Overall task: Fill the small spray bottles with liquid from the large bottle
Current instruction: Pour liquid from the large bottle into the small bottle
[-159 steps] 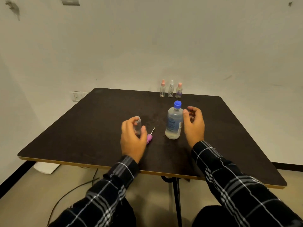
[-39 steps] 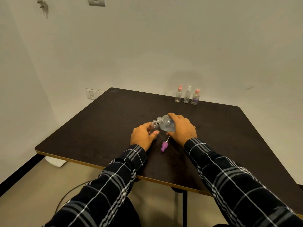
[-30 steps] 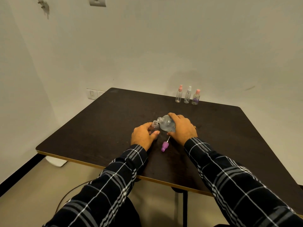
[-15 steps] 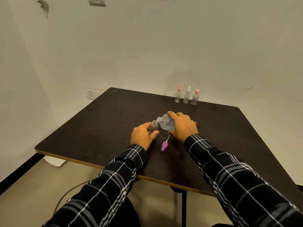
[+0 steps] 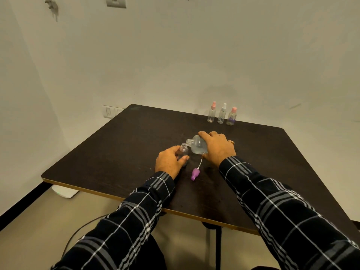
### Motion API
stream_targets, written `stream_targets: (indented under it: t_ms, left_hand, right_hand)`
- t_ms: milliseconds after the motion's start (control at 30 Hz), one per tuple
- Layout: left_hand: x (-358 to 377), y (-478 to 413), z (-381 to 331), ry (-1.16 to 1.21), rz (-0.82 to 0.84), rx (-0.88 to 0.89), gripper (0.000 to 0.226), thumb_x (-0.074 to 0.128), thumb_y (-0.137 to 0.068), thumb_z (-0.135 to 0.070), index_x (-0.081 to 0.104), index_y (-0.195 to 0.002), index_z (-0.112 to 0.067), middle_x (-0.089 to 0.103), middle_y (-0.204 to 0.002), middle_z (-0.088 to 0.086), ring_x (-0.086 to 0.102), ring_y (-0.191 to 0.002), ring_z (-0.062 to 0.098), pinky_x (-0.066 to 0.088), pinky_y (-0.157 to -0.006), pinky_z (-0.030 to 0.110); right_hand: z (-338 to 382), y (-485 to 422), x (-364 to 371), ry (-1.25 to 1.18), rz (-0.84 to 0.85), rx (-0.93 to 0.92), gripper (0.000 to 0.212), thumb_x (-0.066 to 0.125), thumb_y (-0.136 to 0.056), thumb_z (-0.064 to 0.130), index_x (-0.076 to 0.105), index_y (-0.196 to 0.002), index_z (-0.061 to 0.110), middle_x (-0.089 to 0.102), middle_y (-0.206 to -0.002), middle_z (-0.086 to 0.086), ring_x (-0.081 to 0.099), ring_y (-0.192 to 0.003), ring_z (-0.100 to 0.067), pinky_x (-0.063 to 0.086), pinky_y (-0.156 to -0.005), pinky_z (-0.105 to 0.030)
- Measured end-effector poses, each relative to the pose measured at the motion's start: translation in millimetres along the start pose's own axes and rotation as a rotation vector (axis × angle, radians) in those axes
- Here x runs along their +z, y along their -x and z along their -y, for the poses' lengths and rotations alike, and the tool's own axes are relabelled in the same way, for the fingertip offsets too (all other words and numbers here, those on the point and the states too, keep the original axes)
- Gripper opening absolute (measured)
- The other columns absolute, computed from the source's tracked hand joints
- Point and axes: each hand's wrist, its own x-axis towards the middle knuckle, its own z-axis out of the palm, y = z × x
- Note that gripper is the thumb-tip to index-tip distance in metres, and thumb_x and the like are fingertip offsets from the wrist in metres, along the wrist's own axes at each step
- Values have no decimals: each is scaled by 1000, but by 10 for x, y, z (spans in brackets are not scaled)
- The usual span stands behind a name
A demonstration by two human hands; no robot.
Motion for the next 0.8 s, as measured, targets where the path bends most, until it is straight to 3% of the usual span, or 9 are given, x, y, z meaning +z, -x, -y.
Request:
stream_targets:
  t_ms: [467,800]
  left_hand:
    - [1,-3,9,3,-2,8,41,74,-90,-37,64,-129,-30,71,-112,-7,64,-102,8,51,-89,28]
    - [22,-19,27,14,1,3,39,75,-89,-38,65,-126,-32,71,-109,-8,65,-102,10,54,-91,33]
  right_hand:
    - [19,6,-54,49,7,2,79,75,-83,38,28,-147,37,44,-142,-7,42,-131,-34,41,-104,-60]
    - [29,6,-56,44,11,7,81,77,-82,38,28,-147,38,44,-142,-6,42,-132,-33,40,-104,-60]
